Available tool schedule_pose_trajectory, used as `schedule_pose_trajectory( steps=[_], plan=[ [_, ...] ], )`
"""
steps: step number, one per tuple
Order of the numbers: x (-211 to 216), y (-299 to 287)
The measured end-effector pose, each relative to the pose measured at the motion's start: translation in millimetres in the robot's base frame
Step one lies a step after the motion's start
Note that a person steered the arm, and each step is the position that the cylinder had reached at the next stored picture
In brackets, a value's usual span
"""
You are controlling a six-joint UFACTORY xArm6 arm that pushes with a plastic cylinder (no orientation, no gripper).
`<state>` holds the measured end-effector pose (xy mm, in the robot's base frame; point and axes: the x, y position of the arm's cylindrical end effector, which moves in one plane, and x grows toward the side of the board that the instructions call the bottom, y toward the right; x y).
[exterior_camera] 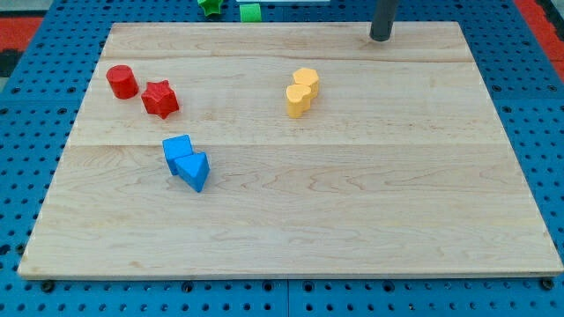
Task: Move the blue trianlge towards the yellow heart
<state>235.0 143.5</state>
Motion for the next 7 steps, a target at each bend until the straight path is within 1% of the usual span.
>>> schedule_pose_trajectory(
  steps=[1, 3, 4, 5, 6, 7],
  plan=[
    [8, -2],
    [10, 51],
    [19, 57],
    [62, 54],
    [91, 36],
    [124, -36]
  ],
)
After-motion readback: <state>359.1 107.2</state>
